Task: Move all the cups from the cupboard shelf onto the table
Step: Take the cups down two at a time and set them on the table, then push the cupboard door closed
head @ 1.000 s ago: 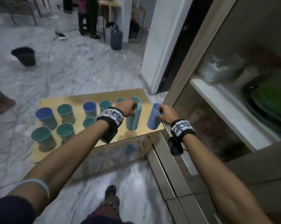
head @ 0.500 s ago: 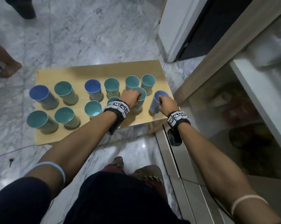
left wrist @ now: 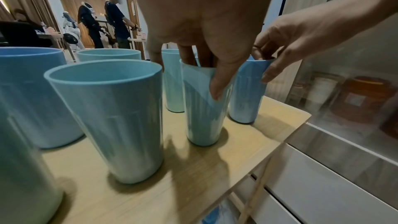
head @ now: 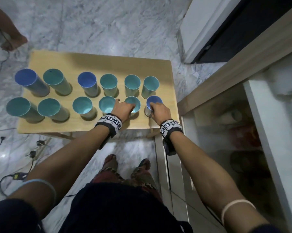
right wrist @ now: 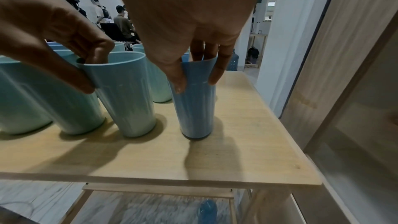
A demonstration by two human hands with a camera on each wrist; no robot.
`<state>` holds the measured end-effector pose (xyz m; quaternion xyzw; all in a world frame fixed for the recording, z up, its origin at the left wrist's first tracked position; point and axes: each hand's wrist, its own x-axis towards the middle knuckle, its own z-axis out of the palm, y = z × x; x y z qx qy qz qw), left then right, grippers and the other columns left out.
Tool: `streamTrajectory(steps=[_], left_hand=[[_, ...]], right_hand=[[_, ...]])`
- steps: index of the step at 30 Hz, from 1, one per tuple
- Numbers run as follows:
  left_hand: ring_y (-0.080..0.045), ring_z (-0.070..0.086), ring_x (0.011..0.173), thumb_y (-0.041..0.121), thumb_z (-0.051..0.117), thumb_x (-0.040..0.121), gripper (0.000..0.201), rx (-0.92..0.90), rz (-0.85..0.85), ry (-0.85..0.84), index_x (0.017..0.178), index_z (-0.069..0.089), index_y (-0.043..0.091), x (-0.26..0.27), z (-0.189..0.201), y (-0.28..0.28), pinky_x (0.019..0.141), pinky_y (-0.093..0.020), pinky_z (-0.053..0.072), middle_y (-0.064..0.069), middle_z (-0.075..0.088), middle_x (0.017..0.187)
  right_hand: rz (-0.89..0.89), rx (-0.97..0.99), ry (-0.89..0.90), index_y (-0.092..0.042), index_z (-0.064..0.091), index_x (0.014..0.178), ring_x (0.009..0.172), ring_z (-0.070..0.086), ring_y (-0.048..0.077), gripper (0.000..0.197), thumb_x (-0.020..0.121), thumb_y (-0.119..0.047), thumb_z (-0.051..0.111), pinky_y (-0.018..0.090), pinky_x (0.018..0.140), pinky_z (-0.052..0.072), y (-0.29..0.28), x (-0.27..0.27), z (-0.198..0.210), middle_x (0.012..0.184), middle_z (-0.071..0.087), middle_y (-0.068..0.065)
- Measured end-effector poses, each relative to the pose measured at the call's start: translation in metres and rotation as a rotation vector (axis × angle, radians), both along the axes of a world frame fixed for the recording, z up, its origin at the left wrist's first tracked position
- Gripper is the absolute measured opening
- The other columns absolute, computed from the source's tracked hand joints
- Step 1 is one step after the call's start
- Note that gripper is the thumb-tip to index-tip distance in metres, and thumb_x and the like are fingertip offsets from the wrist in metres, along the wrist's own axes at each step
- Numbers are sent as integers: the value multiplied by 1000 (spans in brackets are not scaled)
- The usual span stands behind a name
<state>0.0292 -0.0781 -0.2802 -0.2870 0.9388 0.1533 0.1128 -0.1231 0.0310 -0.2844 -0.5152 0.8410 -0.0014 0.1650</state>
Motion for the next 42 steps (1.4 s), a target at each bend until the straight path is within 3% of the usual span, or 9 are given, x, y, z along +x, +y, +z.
streamTrajectory(steps=[4, 6, 11, 18, 22, 26, 32, 38, 42], left_hand=[[-32, 64, 99, 4, 54, 80, 19, 20, 17, 9, 95, 58, 14, -1, -4, 5, 110, -50, 23, -11, 70, 96], [-31, 61, 107, 3, 55, 79, 27, 39, 19, 19, 103, 58, 15, -1, -5, 5, 112, -51, 20, -10, 69, 105], [-28, 51, 123, 17, 60, 83, 42, 44, -36, 37, 124, 51, 16, 4, -1, 1, 113, -53, 20, -9, 59, 127], [-27, 55, 119, 25, 64, 80, 49, 79, -104, 112, 126, 48, 17, 17, 22, -12, 110, -49, 27, -5, 62, 127], [-25, 57, 117, 30, 67, 79, 48, 35, -196, 156, 123, 49, 20, 12, 60, -34, 104, -45, 34, -3, 63, 125], [-29, 58, 115, 33, 66, 82, 52, -24, -260, 299, 129, 47, 18, -4, 138, -60, 104, -43, 38, -8, 64, 123], [-28, 58, 115, 35, 64, 83, 50, -245, -292, 613, 128, 50, 17, -4, 296, -85, 98, -42, 42, -6, 64, 124], [-28, 58, 112, 37, 65, 81, 57, -383, -329, 842, 131, 47, 15, 33, 445, -84, 95, -44, 48, -8, 60, 122], [-23, 56, 116, 34, 66, 83, 56, -427, -346, 975, 133, 46, 17, 80, 528, -75, 100, -38, 45, -6, 57, 130]], right_hand=[[-1, -8, 15, -11, 58, 102, 91, 61, 38, 21, 83, -5, 52, 37, 65, 43, 4, -4, -6, 99, 62, 17], [1, -4, 27, -10, 58, 109, 103, 57, 37, 25, 84, -7, 54, 40, 73, 47, 5, -3, -7, 107, 61, 17], [-27, -23, 116, -14, 56, 118, 116, 47, 34, 36, 82, -13, 59, 43, 88, 40, 7, 6, 0, 119, 57, 13], [-178, -82, 167, -15, 54, 122, 114, 48, 32, 42, 82, -22, 59, 42, 88, 39, 13, 25, 29, 121, 56, 11], [-294, -184, 108, -17, 53, 126, 117, 49, 32, 45, 84, -31, 59, 41, 93, 40, 13, 19, 74, 122, 57, 9], [-349, -323, 149, -16, 49, 133, 119, 49, 32, 54, 85, -37, 62, 44, 98, 41, 10, 7, 152, 124, 59, 10], [-349, -556, 333, -14, 42, 138, 116, 48, 32, 62, 86, -42, 60, 46, 94, 44, 5, 12, 300, 124, 57, 10], [-273, -787, 500, -11, 28, 147, 120, 44, 28, 77, 86, -46, 61, 47, 98, 44, 7, 49, 442, 127, 52, 9], [-270, -884, 632, -12, 26, 148, 118, 44, 27, 79, 86, -46, 62, 45, 98, 45, 7, 88, 525, 127, 48, 11]])
